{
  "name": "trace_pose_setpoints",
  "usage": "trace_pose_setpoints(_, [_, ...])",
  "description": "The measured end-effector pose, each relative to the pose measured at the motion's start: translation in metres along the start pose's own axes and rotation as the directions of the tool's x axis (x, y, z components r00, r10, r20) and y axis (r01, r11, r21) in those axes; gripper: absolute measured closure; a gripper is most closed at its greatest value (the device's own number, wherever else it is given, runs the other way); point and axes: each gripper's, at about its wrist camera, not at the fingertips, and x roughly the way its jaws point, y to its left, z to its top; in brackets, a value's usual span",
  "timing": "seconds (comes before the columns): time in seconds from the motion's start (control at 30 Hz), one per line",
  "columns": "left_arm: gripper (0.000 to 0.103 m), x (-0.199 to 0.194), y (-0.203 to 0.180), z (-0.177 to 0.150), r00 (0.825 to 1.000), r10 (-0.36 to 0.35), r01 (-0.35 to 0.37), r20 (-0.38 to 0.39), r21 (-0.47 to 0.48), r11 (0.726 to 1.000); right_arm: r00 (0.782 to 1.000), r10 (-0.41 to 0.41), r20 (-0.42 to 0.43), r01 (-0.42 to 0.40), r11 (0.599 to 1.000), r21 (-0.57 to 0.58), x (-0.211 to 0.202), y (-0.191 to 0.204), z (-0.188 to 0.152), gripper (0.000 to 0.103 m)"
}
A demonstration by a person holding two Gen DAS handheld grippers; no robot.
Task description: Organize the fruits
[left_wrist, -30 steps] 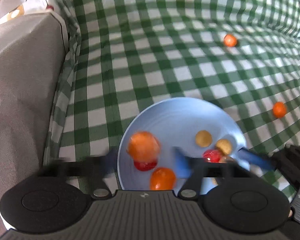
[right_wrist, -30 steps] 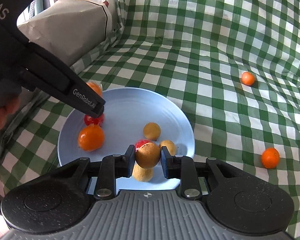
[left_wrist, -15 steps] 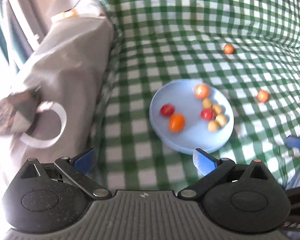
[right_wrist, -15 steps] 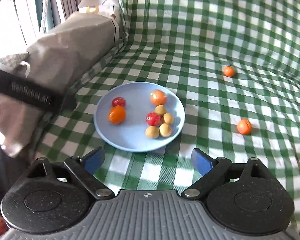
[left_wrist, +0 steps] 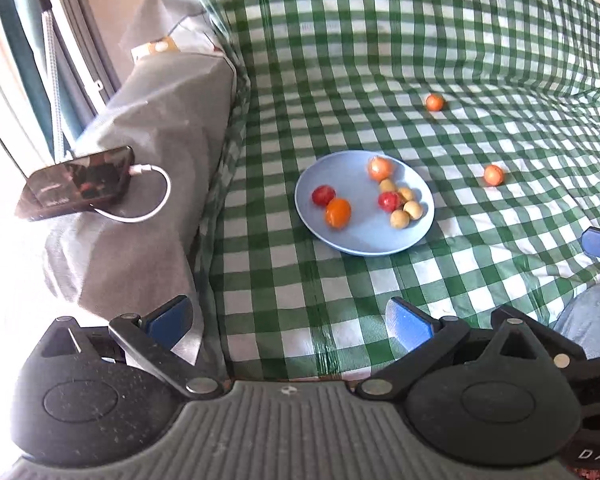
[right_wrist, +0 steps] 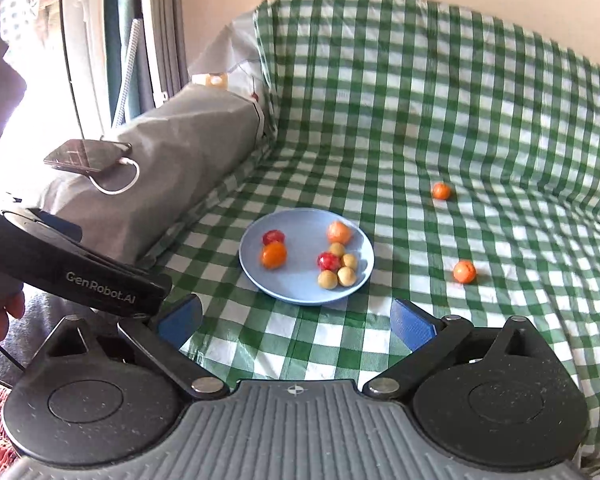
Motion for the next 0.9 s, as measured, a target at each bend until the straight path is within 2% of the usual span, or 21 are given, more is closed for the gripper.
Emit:
trace_pose_setpoints(0.33, [0.000, -0.016, 0.006, 0.000, 0.999, 0.002, -0.001, 0.034, -0.031, 1.000, 0.999, -0.009, 0.049, 0.010, 1.000, -0.020, -0.021, 0.010, 0.001, 0.002])
trace_pose_setpoints(0.9, [0.000, -0.010, 0.004, 0.002, 1.000, -0.004, 0.005, 0.021, -0.018, 1.000, 0.999, -0.006, 0.035, 0.006, 1.000, -0.012, -0.016, 0.011, 0.000, 0.002])
